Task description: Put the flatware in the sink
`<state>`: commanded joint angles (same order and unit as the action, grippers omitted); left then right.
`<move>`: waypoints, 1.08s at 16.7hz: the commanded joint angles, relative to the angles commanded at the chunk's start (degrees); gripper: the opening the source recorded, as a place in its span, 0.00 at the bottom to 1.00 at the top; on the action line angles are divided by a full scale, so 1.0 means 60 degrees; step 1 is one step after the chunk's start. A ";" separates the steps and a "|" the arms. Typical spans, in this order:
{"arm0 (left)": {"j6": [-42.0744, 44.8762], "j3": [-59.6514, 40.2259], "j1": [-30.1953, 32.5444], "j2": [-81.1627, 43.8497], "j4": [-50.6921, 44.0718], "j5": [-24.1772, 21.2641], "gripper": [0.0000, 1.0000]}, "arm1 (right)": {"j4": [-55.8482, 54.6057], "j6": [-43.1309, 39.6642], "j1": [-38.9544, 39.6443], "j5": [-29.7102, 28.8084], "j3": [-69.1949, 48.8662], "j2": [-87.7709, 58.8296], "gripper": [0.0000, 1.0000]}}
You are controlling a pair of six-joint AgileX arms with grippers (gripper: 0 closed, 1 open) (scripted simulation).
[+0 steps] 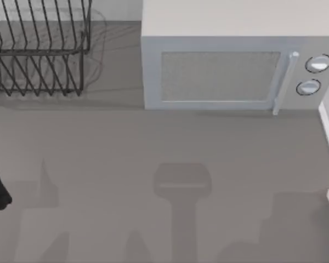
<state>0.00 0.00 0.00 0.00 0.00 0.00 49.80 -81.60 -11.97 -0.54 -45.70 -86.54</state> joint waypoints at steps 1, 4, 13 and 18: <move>0.0000 0.0000 0.0000 0.0000 0.0000 0.0000 1.00 | 0.0609 -0.0005 -0.0008 0.0000 -0.0290 0.0173 0.00; 0.0000 0.0000 0.0000 0.0000 0.0000 0.0000 1.00 | 0.2076 -0.0003 -0.0027 -0.0001 -0.1154 0.0728 0.00; 0.0000 0.0000 0.0000 0.0000 0.0000 0.0000 1.00 | 0.2689 0.0008 0.0004 -0.0002 -0.1714 0.0988 0.00; 0.0000 0.0000 0.0000 0.0000 0.0000 0.0000 1.00 | 0.3528 -0.0110 0.0009 -0.0009 -0.3708 -0.0788 0.00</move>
<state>0.00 0.00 0.00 0.00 0.00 0.00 70.97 -82.26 -11.92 -0.59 -67.95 -91.27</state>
